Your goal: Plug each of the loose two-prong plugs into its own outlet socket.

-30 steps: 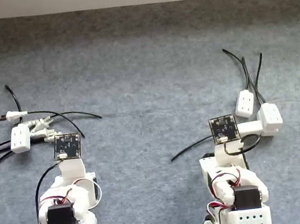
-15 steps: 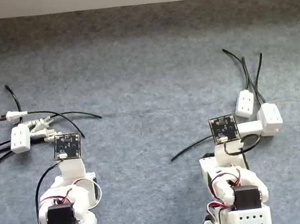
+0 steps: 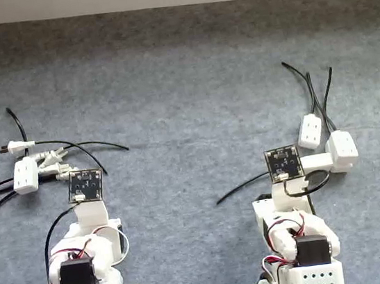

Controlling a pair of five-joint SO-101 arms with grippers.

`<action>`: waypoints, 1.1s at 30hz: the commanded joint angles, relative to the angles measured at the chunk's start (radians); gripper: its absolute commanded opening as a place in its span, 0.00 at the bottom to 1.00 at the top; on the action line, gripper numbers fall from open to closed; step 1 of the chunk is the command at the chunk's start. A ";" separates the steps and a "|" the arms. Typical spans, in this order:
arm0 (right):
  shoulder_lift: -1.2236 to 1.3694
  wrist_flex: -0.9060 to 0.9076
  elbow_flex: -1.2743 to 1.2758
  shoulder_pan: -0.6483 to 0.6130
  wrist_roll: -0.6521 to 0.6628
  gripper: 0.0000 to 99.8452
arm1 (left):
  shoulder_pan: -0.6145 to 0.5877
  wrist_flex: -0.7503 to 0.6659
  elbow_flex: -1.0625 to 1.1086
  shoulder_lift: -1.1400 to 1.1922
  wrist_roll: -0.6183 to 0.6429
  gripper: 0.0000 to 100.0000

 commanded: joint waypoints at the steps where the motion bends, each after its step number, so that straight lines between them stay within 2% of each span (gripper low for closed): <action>1: -0.008 0.004 0.137 0.008 0.008 0.01 | 0.002 -0.012 0.019 0.001 0.002 0.01; 22: -0.010 -0.002 0.137 0.004 0.009 0.01 | 0.002 -0.012 0.019 0.001 0.002 0.01; 28: -0.010 -0.223 0.110 0.048 0.009 0.01 | 0.002 -0.012 0.019 0.001 0.002 0.01; 33: -0.008 -0.346 -0.176 0.087 0.009 0.01 | 0.002 -0.012 0.019 0.001 0.002 0.01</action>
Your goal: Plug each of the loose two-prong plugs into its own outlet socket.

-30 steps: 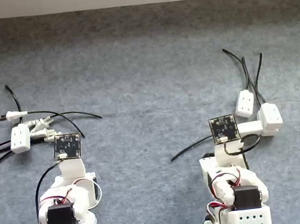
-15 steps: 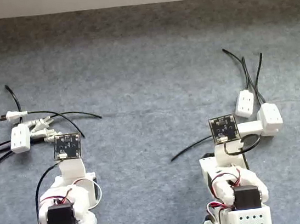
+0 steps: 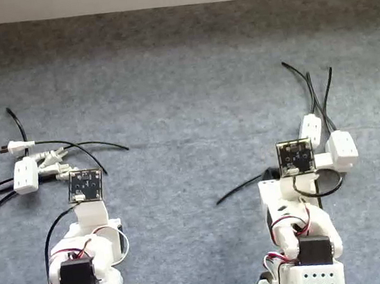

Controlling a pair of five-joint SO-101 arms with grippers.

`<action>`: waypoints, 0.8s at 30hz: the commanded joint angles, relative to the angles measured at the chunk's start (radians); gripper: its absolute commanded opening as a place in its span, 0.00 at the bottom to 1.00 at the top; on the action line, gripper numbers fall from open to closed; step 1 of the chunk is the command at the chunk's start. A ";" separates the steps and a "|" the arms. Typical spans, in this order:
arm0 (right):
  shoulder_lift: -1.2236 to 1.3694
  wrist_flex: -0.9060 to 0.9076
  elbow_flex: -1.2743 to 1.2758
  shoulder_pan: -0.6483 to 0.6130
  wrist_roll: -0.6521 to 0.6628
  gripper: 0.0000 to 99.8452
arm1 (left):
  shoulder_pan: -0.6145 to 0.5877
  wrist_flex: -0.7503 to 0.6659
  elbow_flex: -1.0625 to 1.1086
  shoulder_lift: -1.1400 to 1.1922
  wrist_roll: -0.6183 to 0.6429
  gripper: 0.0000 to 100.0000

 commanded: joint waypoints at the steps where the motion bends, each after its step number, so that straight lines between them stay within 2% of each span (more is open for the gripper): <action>1: -0.001 -0.097 -0.251 0.039 0.009 0.01 | 0.002 -0.012 0.019 0.001 0.002 0.01; 4: 0.002 -0.097 -0.456 0.064 0.011 0.03 | 0.002 -0.012 0.019 0.001 0.002 0.01; 7: 0.002 -0.104 -0.573 0.133 0.011 0.15 | 0.002 -0.012 0.019 0.001 0.002 0.01; 10: 0.005 -0.189 -0.587 0.228 0.008 0.26 | 0.002 -0.012 0.019 0.001 0.002 0.01; 15: 0.226 -0.251 -0.687 0.394 0.005 0.27 | 0.002 -0.012 0.019 0.001 0.002 0.01; 19: 0.610 -0.127 -0.981 0.440 0.003 0.27 | 0.002 -0.012 0.019 0.001 0.002 0.01; 24: 1.125 0.220 -1.563 0.403 0.003 0.27 | 0.002 -0.012 0.019 0.001 0.002 0.01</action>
